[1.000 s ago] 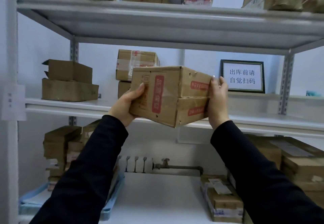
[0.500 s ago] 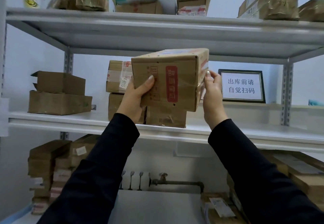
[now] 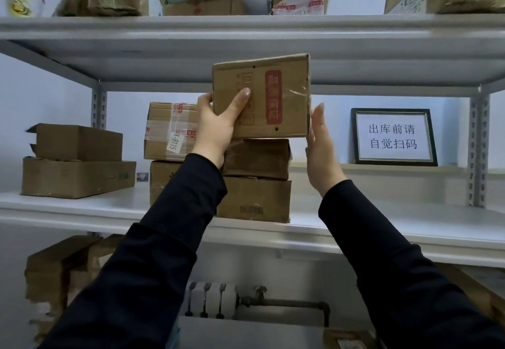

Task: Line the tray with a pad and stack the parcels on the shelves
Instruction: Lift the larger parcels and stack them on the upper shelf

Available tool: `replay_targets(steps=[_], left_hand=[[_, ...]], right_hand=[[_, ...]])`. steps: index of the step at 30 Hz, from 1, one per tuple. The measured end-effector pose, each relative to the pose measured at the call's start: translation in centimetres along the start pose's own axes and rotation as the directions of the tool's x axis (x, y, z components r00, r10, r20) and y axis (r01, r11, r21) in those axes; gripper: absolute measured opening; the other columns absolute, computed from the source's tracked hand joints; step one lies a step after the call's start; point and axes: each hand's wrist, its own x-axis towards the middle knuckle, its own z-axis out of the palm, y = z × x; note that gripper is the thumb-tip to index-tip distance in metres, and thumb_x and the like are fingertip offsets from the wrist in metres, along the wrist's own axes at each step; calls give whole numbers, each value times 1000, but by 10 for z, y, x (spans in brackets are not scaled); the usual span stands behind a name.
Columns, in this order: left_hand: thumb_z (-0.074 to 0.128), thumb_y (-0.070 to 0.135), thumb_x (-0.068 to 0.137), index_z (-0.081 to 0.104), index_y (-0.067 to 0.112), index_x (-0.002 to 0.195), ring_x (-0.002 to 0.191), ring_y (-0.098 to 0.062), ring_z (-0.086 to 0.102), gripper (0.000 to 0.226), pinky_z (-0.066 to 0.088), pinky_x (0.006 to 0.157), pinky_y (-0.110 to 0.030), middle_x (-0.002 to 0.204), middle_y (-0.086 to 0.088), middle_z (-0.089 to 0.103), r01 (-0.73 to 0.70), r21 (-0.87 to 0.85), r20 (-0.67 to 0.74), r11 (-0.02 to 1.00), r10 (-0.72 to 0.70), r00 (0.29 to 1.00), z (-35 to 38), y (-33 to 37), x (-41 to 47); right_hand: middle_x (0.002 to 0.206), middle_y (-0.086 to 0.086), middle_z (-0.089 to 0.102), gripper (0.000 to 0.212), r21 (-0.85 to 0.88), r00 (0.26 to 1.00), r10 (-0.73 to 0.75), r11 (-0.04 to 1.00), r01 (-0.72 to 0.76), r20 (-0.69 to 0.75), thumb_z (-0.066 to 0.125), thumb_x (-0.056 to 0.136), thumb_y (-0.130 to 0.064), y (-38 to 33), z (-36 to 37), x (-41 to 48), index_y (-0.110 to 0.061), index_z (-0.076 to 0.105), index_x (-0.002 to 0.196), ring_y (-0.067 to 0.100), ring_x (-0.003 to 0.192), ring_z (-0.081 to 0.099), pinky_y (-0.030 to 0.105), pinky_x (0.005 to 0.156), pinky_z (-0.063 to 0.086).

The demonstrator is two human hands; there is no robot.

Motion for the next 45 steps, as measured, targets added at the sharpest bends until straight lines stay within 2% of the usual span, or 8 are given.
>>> replay_targets(steps=[3, 7, 12, 21, 32, 37, 42, 45], left_hand=[[73, 54, 69, 30, 22, 118, 105, -19, 62, 73, 51, 94, -42, 114, -4, 58, 4, 74, -43, 997, -1, 999, 12, -10, 17], [66, 66, 67, 21, 25, 129, 117, -18, 47, 87, 42, 102, -43, 127, -2, 43, 80, 173, -129, 982, -57, 990, 18, -25, 20], [48, 41, 74, 37, 22, 117, 117, -24, 51, 49, 42, 100, -51, 125, -4, 54, 111, 61, -126, 992, -103, 987, 14, -34, 18], [33, 46, 99, 1, 27, 151, 145, -18, 15, 64, 20, 113, -35, 158, 5, 12, 177, 297, -62, 938, -166, 984, 16, -42, 14], [35, 75, 69, 18, 44, 144, 141, -22, 24, 83, 25, 113, -50, 149, 9, 34, 208, 318, -58, 925, -200, 978, 26, -67, 23], [24, 44, 99, 3, 32, 150, 140, -21, 25, 56, 25, 111, -37, 154, 1, 25, 203, 357, -84, 912, -185, 979, 29, -58, 21], [34, 26, 102, 17, 16, 147, 102, -12, 41, 49, 33, 82, -26, 140, -7, 41, 131, 490, -209, 862, -30, 977, 26, -54, 15], [37, 25, 100, 25, 13, 144, 112, -21, 47, 46, 36, 84, -26, 138, -9, 43, 127, 520, -267, 845, 19, 964, 19, -57, 11]], right_hand=[[135, -19, 48, 99, -45, 997, 14, 999, -11, 77, 39, 66, -88, 6, 1, 6, -29, 32, 145, -24, 104, 46, 5, 75, 30], [119, -12, 53, 75, 67, 998, 55, 996, -57, 21, 56, 76, -44, 23, 2, 16, -16, 30, 140, -22, 81, 57, 2, 59, 44], [131, 2, 54, 81, 55, 991, 89, 995, -84, -104, 62, 71, -54, 32, 7, 29, -15, 33, 135, 8, 113, 55, 23, 91, 45], [122, -4, 61, 48, 105, 992, 78, 992, -67, -99, 43, 89, -47, 52, 11, 40, -25, 46, 131, 9, 112, 57, 38, 101, 47], [144, -3, 45, 95, 67, 956, 158, 987, -146, -248, 39, 67, -78, 61, 10, 38, -26, 29, 146, 18, 133, 42, 45, 110, 37], [140, -8, 48, 77, 9, 957, 147, 989, -150, -249, 38, 82, -71, 62, 12, 38, -25, 35, 144, 15, 132, 43, 45, 111, 36], [137, -10, 52, 96, -109, 958, 109, 984, -142, -264, 36, 60, -94, 74, 21, 39, -38, 40, 139, 20, 132, 42, 51, 108, 36], [140, -10, 48, 103, -160, 964, 119, 974, -159, -236, 35, 52, -99, 74, 25, 40, -43, 36, 139, 19, 135, 38, 52, 106, 37]])
